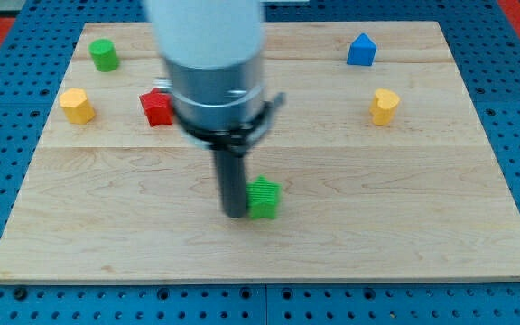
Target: Push green star to the bottom of the board
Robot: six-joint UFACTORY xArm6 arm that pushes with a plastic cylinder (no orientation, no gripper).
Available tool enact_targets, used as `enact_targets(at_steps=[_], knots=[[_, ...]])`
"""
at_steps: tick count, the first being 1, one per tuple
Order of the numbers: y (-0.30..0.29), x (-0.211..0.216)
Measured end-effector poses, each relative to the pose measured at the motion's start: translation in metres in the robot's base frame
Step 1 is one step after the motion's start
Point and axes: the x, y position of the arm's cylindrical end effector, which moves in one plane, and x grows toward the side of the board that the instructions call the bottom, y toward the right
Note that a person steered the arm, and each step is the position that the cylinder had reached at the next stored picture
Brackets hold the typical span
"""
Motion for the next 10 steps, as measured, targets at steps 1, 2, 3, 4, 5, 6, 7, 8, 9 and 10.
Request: enact_targets(at_steps=[1,2,3,4,5,6,7,8,9,10], knots=[[0.012,-0.015],[0.024,-0.019],[0.037,-0.031],[0.044,-0.052],[0.098,-0.029],[0.106,-0.008],[0.061,-0.010],[0.075,0.017],[0.108,0.014],[0.086,-0.022]])
